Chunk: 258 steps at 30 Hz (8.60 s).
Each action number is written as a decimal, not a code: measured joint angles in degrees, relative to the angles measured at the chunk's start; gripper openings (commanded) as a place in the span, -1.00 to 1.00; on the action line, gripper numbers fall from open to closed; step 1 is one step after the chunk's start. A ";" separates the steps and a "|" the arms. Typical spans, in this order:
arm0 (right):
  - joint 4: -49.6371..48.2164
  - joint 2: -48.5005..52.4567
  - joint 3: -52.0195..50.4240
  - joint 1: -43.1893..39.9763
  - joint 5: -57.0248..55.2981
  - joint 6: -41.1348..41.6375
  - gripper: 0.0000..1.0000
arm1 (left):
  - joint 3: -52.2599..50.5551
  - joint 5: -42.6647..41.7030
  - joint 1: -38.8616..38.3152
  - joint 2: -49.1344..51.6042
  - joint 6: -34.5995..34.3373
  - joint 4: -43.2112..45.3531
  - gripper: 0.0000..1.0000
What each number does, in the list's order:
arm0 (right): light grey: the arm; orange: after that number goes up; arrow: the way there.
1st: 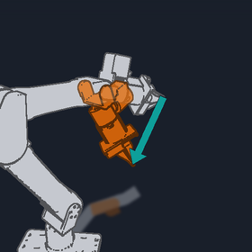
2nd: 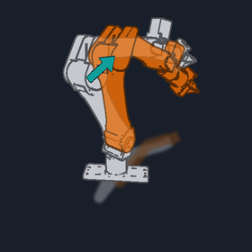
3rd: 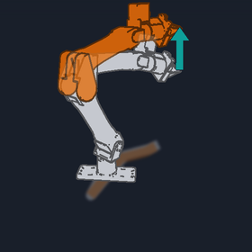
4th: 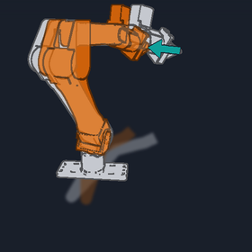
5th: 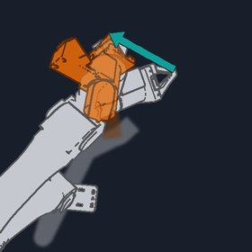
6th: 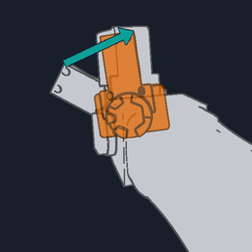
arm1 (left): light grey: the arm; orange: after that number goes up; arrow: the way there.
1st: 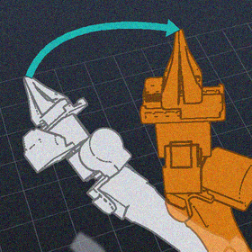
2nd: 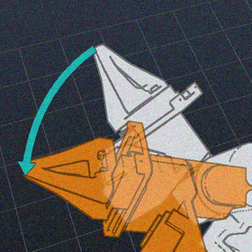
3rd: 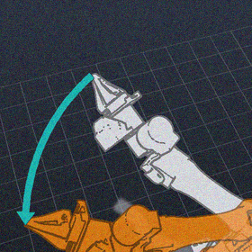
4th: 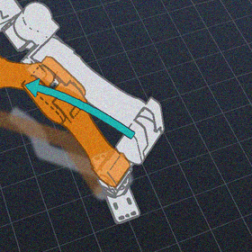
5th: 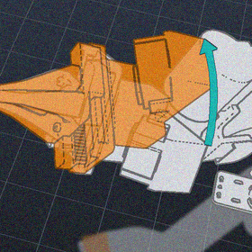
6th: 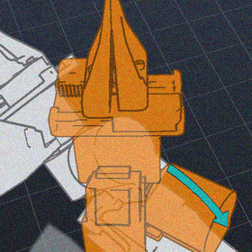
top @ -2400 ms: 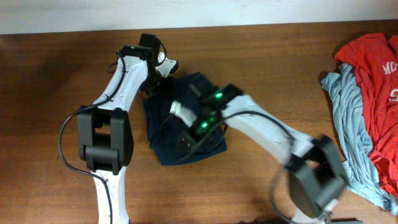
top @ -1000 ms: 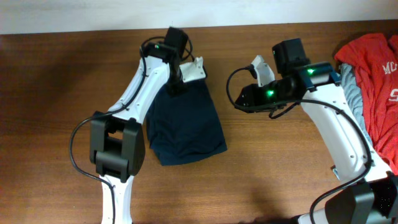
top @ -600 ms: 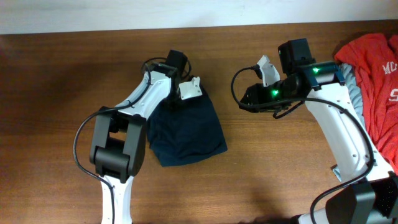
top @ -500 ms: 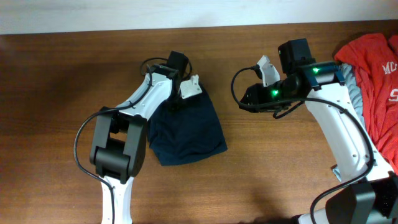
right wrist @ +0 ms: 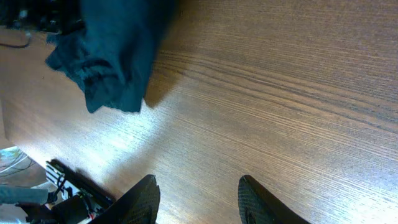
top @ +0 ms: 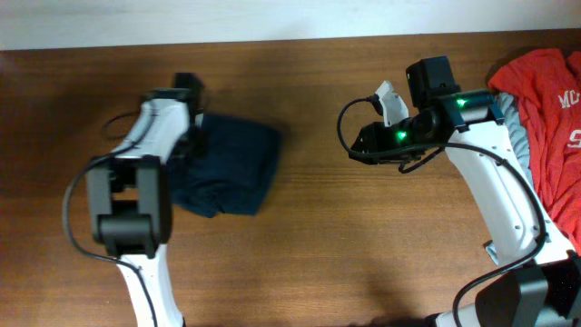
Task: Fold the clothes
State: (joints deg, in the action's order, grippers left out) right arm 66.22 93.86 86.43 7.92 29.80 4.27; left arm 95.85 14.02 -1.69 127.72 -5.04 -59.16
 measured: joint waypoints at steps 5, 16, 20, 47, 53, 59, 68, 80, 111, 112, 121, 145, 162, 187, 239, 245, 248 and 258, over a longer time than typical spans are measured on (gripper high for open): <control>-0.07 0.00 0.00 -0.02 0.00 -0.02 -0.08 | -0.35 -0.68 9.05 0.22 -9.90 -7.15 -0.99; -2.05 0.00 0.00 -0.02 0.00 -0.02 -0.07 | -0.50 0.13 11.91 -2.84 -7.41 -12.46 -0.48; -2.16 0.00 0.00 -0.02 0.00 0.00 -0.06 | -0.07 0.11 10.95 -10.62 -6.80 -11.45 -0.35; -4.31 0.00 -0.02 -0.02 0.02 0.11 -0.05 | -26.93 -3.76 8.46 -17.79 -8.17 26.60 -0.85; -4.33 0.00 -0.02 -0.02 0.00 0.66 -0.05 | -27.06 1.66 11.08 -17.68 1.70 34.86 -0.85; -4.35 0.00 -0.02 -0.02 0.00 1.77 -0.05 | -27.08 5.42 16.70 -17.68 6.05 33.42 -0.88; -4.33 0.00 -0.02 -0.02 0.00 1.90 -0.05 | -26.38 3.52 24.85 -17.68 9.90 29.99 -0.94; -4.33 0.00 -0.02 -0.02 0.00 1.99 -0.05 | -17.38 -6.60 15.19 -27.52 8.85 18.80 -0.76; -6.47 0.00 -0.02 -0.02 0.02 5.73 -0.05 | -20.61 9.18 18.78 -10.05 3.37 26.95 -0.99; -6.45 0.00 -0.02 -0.02 0.00 5.79 -0.05 | -20.50 8.81 18.84 -10.05 2.49 26.60 -0.99; -6.43 0.00 -0.02 -0.02 0.00 5.84 -0.04 | -17.84 4.72 19.45 -10.05 -3.98 17.97 -0.98; -4.46 0.00 3.82 -4.07 -0.48 0.28 0.05 | 0.13 -8.41 16.61 -47.39 1.57 -6.78 -0.27; 2.32 -25.16 13.44 -6.64 -12.72 -6.03 0.98 | 0.48 -13.64 13.22 -66.51 7.67 -20.61 0.99; 5.81 -25.88 13.42 -6.64 -8.90 -6.97 0.98 | 0.48 -13.64 13.22 -66.16 7.67 -20.61 0.99; -39.26 -92.96 -78.31 -12.39 -16.13 -7.26 0.98 | 0.48 -13.64 13.22 -66.16 7.67 -20.79 0.99; -39.26 -92.96 -78.31 -12.39 -16.13 -7.28 0.98 | 0.48 -13.64 13.22 -66.16 7.67 -20.79 0.99; -39.23 -92.96 -78.31 -12.39 -16.13 -7.23 0.98 | 0.48 -13.64 13.22 -66.16 7.67 -20.81 0.99; -39.26 -92.96 -78.31 -12.39 -16.13 -7.26 0.98 | 0.48 -13.64 13.09 -66.16 7.67 -20.81 0.99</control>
State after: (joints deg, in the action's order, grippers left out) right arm 26.96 0.91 8.12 -4.47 13.67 -2.98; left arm 96.33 0.38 11.40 61.56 2.63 -79.96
